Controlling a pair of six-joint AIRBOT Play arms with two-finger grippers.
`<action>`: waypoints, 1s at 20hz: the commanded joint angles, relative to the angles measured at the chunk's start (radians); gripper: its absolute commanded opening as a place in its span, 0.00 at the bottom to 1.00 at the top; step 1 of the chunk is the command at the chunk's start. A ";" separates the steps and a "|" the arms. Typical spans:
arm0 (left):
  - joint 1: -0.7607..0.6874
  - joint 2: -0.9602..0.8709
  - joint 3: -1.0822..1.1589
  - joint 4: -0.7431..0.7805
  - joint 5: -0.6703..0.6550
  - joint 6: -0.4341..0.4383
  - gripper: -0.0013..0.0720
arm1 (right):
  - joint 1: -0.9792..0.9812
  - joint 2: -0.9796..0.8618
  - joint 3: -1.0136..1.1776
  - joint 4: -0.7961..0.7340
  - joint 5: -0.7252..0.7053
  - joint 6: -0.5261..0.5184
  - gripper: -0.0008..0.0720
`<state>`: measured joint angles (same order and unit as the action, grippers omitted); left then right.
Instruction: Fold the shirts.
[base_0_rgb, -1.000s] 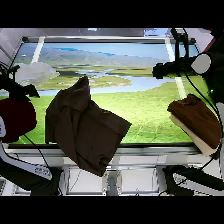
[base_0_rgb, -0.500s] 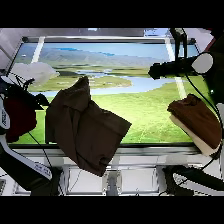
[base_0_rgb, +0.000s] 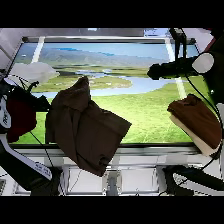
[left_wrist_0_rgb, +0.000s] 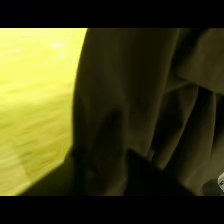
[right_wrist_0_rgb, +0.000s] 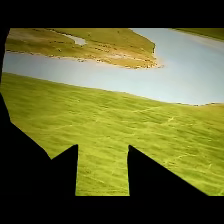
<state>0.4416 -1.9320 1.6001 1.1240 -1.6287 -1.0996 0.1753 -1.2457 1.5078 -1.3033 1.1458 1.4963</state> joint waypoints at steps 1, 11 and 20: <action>-0.023 -0.001 -0.015 0.001 -0.019 0.017 0.03 | 0.001 -0.002 -0.021 0.059 0.112 -0.001 0.54; -0.087 0.000 -0.015 0.006 -0.021 0.019 0.03 | 0.001 -0.070 -0.549 0.334 0.024 -0.055 0.78; -0.087 0.000 -0.015 0.006 -0.024 0.019 0.03 | 0.133 -0.242 -0.580 0.383 -0.062 -0.060 0.77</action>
<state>0.3557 -1.9320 1.5856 1.1301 -1.6505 -1.0805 0.2646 -1.4372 0.9363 -0.9360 1.1316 1.4391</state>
